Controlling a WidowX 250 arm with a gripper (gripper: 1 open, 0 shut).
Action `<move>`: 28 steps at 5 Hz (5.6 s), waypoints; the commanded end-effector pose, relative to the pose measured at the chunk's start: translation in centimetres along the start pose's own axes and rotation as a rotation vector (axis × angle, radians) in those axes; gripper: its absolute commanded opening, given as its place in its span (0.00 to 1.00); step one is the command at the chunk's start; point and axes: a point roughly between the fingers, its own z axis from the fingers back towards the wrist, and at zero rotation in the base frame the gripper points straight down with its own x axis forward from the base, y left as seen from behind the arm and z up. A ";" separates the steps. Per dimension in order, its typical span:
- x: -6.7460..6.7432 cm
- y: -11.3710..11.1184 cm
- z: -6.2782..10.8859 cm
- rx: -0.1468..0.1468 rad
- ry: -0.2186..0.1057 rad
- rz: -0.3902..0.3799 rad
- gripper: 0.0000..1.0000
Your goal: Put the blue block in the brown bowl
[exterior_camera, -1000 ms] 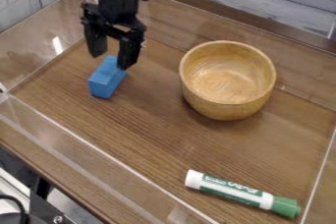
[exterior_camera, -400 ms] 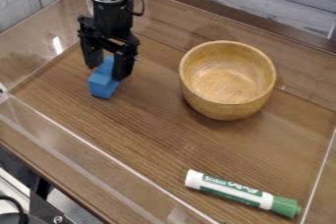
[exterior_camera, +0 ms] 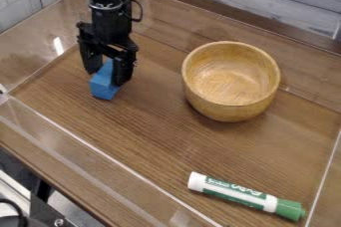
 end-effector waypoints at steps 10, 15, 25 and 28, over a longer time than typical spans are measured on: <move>0.1 -2.1 6.1 -0.017 -0.118 -0.009 0.00; 0.8 -4.7 6.7 -0.071 -0.180 -0.011 0.00; 1.7 -12.3 9.9 -0.094 -0.274 -0.065 0.00; 1.8 -15.0 10.1 -0.090 -0.303 -0.100 0.00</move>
